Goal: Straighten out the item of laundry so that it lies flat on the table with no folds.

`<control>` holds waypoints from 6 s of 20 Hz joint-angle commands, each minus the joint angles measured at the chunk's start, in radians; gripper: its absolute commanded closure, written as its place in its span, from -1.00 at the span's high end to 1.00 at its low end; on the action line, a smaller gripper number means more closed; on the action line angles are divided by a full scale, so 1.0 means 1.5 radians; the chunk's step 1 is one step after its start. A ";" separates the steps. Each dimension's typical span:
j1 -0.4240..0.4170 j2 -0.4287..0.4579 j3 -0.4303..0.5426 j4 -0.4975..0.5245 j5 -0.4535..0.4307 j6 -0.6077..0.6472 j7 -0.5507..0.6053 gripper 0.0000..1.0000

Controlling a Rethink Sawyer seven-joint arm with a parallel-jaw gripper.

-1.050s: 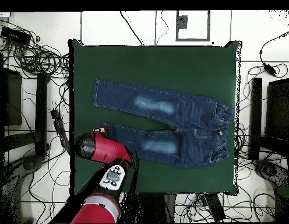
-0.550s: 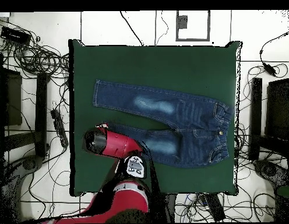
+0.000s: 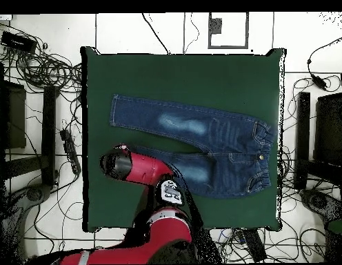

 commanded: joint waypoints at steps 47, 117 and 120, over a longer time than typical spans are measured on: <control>-0.038 -0.125 0.221 0.320 -0.043 -0.071 0.086 -1.00; -0.119 -0.292 0.016 0.147 -0.167 0.136 -0.109 1.00; -0.154 -0.266 0.013 0.183 -0.217 0.074 -0.120 1.00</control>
